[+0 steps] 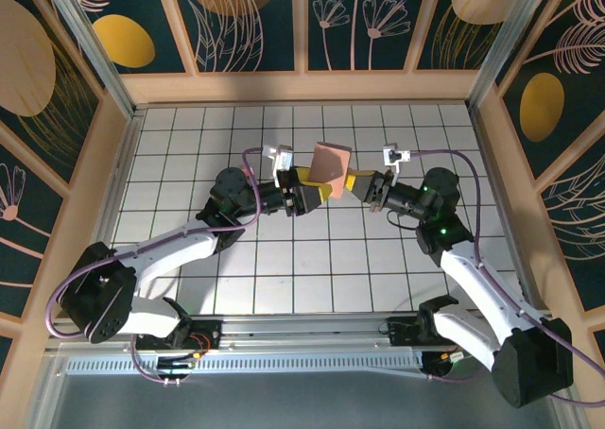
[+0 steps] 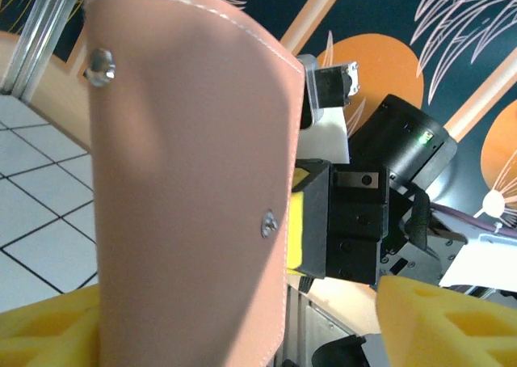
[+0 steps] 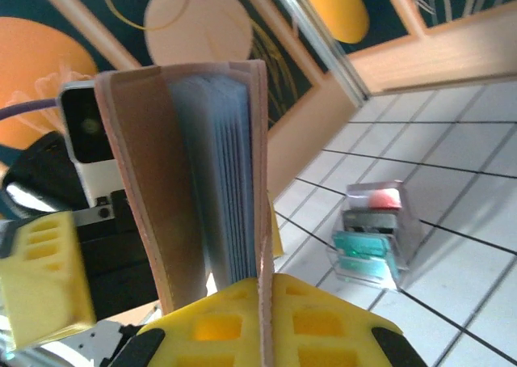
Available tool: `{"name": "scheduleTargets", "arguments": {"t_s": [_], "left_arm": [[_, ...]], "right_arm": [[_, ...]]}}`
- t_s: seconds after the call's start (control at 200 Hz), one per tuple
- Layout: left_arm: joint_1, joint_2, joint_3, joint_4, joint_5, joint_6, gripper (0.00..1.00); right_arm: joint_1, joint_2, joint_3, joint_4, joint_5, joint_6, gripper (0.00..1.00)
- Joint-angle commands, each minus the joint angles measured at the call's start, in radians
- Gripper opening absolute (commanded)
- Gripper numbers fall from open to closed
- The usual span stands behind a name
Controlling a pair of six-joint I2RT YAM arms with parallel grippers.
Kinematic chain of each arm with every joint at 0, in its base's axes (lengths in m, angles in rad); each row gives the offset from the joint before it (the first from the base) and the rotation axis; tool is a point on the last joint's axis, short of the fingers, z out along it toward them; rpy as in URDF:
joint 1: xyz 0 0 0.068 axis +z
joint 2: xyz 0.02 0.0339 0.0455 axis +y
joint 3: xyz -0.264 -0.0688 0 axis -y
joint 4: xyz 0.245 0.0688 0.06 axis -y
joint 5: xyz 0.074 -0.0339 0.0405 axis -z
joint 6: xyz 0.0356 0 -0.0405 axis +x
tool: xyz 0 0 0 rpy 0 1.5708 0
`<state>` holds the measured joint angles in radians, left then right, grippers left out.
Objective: Take the credit cards out of the card holder
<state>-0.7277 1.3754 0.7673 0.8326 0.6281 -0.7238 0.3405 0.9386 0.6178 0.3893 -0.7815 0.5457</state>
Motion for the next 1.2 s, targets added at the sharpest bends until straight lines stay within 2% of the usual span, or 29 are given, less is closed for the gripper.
{"name": "scheduleTargets", "arguments": {"t_s": [0.0, 0.12, 0.34, 0.46, 0.691, 1.196], "left_arm": [[-0.002, 0.010, 0.035, -0.001, 0.004, 0.017, 0.80], [-0.002, 0.028, 0.043, -0.005, -0.007, 0.020, 0.99], [-0.002, 0.071, 0.069, -0.029, -0.021, 0.040, 0.99], [-0.003, 0.086, 0.081, -0.026, -0.026, 0.044, 0.99], [-0.002, 0.096, 0.087, -0.077, -0.098, 0.082, 0.99], [-0.002, 0.144, 0.090, -0.141, -0.147, 0.122, 0.99]], "right_arm": [[0.008, -0.026, 0.064, -0.115, 0.103, -0.044, 0.00], [0.016, -0.027, 0.096, -0.206, 0.160, -0.051, 0.00], [0.053, -0.032, 0.171, -0.369, 0.268, -0.089, 0.00], [0.086, -0.015, 0.232, -0.489, 0.366, -0.117, 0.00], [0.126, 0.037, 0.334, -0.667, 0.460, -0.128, 0.00], [0.195, 0.151, 0.501, -0.889, 0.528, -0.163, 0.00]]}}
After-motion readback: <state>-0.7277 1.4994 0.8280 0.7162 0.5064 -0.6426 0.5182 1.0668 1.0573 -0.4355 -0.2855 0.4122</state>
